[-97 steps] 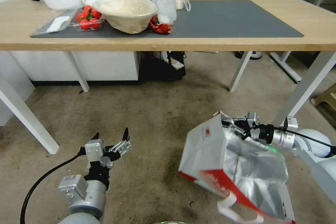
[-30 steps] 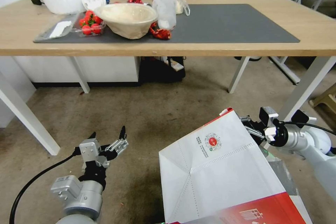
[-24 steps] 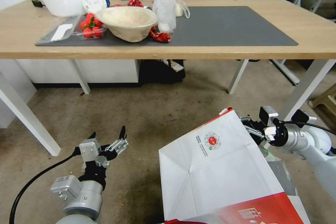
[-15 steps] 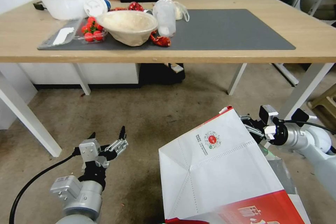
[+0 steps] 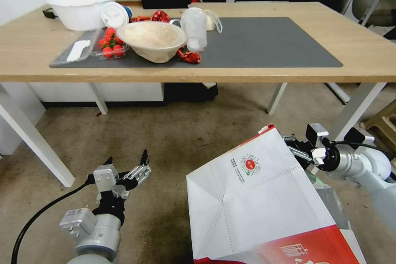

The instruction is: Pick up the food delivery bag from the floor and place it on the table.

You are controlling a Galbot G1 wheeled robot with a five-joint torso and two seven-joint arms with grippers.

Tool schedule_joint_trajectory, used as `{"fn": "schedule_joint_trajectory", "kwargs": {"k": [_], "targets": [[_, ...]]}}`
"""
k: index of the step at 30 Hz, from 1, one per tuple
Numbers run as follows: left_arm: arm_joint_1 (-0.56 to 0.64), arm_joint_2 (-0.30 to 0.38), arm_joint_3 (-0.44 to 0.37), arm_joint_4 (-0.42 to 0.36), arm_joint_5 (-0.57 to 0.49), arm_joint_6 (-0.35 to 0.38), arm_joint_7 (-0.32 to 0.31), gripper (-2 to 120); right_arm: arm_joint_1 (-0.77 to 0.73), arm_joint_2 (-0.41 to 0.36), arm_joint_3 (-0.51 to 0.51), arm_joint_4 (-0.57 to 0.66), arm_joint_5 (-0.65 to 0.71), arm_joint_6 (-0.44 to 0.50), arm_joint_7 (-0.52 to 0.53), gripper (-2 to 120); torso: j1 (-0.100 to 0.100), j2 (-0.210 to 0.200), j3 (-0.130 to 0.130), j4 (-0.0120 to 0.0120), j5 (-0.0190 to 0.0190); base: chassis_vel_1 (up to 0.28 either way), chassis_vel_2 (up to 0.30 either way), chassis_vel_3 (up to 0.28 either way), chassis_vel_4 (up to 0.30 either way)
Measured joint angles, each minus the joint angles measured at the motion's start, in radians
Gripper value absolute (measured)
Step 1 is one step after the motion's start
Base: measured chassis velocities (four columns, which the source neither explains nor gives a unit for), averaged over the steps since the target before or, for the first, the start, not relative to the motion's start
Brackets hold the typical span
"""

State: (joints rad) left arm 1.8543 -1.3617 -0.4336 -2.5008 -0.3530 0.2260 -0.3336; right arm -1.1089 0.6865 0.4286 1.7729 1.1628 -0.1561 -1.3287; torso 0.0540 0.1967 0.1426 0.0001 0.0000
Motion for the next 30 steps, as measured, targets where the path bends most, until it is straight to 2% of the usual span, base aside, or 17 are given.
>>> {"fn": "schedule_joint_trajectory", "kwargs": {"k": [27,30], "targets": [[0.002,0.000,-0.004,0.001,0.005,0.000,0.003,100,0.005,0.002,-0.003,0.004,-0.001,0.000,0.003,0,0.021,0.086,0.065,0.0000,0.0000,0.000,0.000,0.000,0.000],[0.001,0.000,-0.005,0.001,0.006,0.000,0.003,100,0.005,0.001,-0.003,0.005,-0.001,0.000,0.003,0,0.026,0.104,0.078,0.0000,0.0000,0.000,0.000,0.000,0.000]]}}
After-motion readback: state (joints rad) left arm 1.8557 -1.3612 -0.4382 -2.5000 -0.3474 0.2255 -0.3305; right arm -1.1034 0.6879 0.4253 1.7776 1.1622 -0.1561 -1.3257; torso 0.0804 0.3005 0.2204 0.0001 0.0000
